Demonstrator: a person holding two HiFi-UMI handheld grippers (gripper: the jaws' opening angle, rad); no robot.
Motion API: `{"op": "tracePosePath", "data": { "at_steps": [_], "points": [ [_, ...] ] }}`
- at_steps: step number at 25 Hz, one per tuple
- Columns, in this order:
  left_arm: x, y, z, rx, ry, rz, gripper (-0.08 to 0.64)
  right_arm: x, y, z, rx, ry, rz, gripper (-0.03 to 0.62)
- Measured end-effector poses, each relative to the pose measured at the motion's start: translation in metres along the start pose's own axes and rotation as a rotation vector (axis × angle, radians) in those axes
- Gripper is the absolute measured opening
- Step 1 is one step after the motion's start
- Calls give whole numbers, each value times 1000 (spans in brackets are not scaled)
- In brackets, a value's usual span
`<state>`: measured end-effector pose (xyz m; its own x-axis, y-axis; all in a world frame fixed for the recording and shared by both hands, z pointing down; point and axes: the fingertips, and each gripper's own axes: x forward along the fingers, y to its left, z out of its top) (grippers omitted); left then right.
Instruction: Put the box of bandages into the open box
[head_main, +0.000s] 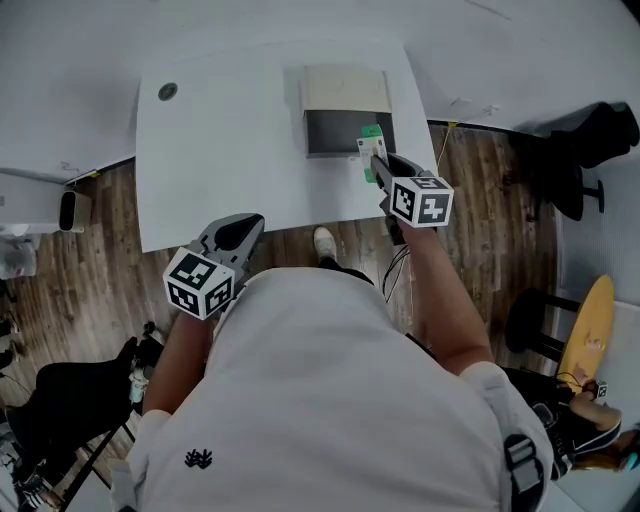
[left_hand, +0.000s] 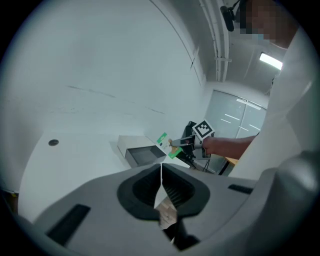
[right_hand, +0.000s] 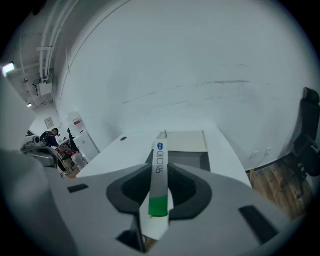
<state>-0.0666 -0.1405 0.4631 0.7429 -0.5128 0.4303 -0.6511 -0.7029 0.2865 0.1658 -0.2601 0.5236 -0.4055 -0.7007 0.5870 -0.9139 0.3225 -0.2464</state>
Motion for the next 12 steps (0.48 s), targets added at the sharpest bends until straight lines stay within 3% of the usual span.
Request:
{"op": "tracePosePath", "data": {
  "at_steps": [12],
  "points": [
    [37,16,23,-32,8,110,12,70,-46,15,-91,71,52,91]
  ]
}}
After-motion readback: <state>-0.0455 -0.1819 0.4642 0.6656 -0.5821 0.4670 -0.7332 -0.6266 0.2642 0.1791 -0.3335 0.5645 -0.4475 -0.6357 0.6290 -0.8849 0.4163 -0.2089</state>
